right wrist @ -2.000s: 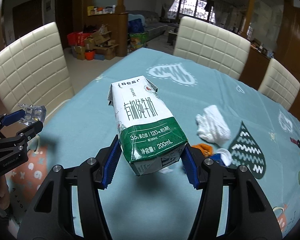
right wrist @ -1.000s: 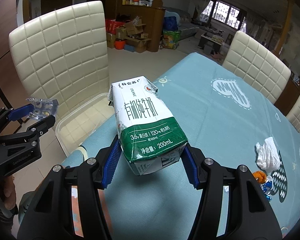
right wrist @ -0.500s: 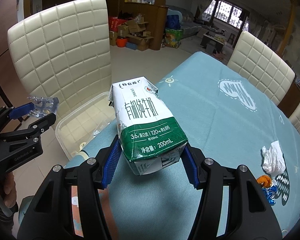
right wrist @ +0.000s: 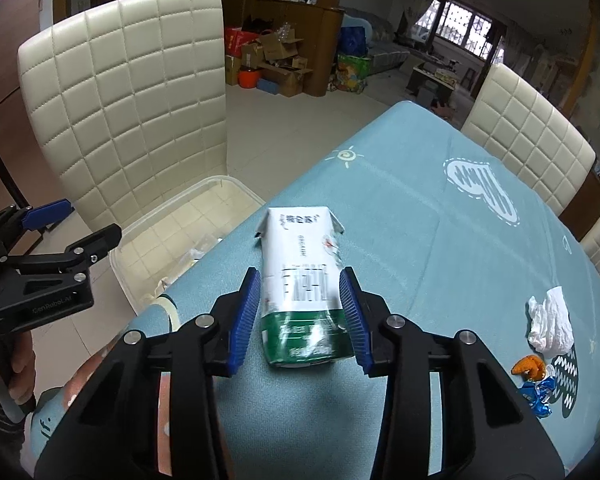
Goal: Collect trash
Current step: 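Lower the milk carton into the clear bin and open the right tool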
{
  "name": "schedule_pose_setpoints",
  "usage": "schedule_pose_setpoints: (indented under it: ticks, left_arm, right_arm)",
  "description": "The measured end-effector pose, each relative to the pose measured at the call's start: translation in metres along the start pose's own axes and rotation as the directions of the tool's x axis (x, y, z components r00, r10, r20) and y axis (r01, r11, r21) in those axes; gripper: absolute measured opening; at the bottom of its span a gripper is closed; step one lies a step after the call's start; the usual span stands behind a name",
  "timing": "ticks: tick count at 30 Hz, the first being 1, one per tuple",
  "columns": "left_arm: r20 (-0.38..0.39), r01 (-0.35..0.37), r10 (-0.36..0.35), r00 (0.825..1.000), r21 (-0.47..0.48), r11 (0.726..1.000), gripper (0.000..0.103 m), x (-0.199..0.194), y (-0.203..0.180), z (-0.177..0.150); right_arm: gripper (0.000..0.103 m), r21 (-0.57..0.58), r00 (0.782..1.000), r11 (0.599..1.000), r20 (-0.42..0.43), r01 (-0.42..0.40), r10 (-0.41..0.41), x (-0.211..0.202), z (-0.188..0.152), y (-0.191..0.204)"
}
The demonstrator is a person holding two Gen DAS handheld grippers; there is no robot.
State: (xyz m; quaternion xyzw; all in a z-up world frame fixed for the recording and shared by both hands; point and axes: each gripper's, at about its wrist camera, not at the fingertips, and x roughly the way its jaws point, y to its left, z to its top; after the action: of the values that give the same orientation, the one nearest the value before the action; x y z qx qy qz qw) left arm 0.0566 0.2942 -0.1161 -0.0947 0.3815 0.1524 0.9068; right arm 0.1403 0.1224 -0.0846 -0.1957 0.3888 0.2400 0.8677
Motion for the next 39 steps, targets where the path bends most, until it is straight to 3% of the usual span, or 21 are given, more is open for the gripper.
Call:
schedule_pose_setpoints:
  ticks: [2, 4, 6, 17, 21, 27, 39]
  left_arm:
    - [-0.005, 0.001, -0.001, 1.000, -0.014, 1.000, 0.083, 0.000, 0.005, -0.001]
    - [-0.011, 0.003, -0.003, 1.000, -0.023, 1.000, 0.083, 0.000, 0.008, -0.002]
    - [-0.010, 0.006, -0.006, 1.000, -0.028, 1.000, 0.083, -0.001, 0.010, -0.003]
    - [0.016, 0.004, -0.004, 1.000, 0.024, 1.000, 0.083, -0.009, -0.003, -0.005]
    - [0.019, 0.003, -0.003, 1.000, 0.031, 1.000, 0.083, -0.010, -0.004, -0.005]
    - [0.025, 0.000, 0.000, 1.000, 0.022, 1.000, 0.083, -0.013, 0.000, -0.006]
    - [0.029, -0.014, 0.015, 0.999, -0.011, 1.000, 0.083, -0.017, 0.013, -0.009]
  right_arm:
    - [0.046, 0.003, 1.000, 1.000, -0.004, -0.002, 0.002, 0.001, 0.000, 0.000]
    - [0.071, 0.015, 1.000, 1.000, -0.018, -0.009, 0.009, 0.002, -0.001, -0.002]
    - [0.073, 0.023, 1.000, 1.000, 0.001, 0.006, -0.006, 0.000, -0.001, -0.004]
    - [0.072, 0.058, 0.994, 0.998, -0.104, -0.026, 0.032, 0.026, -0.013, -0.013]
    - [0.056, 0.050, 0.993, 0.998, -0.110, -0.030, 0.035, 0.029, -0.013, -0.011]
    - [0.055, 0.008, 0.999, 1.000, -0.043, -0.011, 0.011, 0.017, -0.007, 0.000]
    - [0.055, -0.043, 0.999, 0.998, -0.012, -0.043, 0.042, 0.017, 0.015, 0.025]
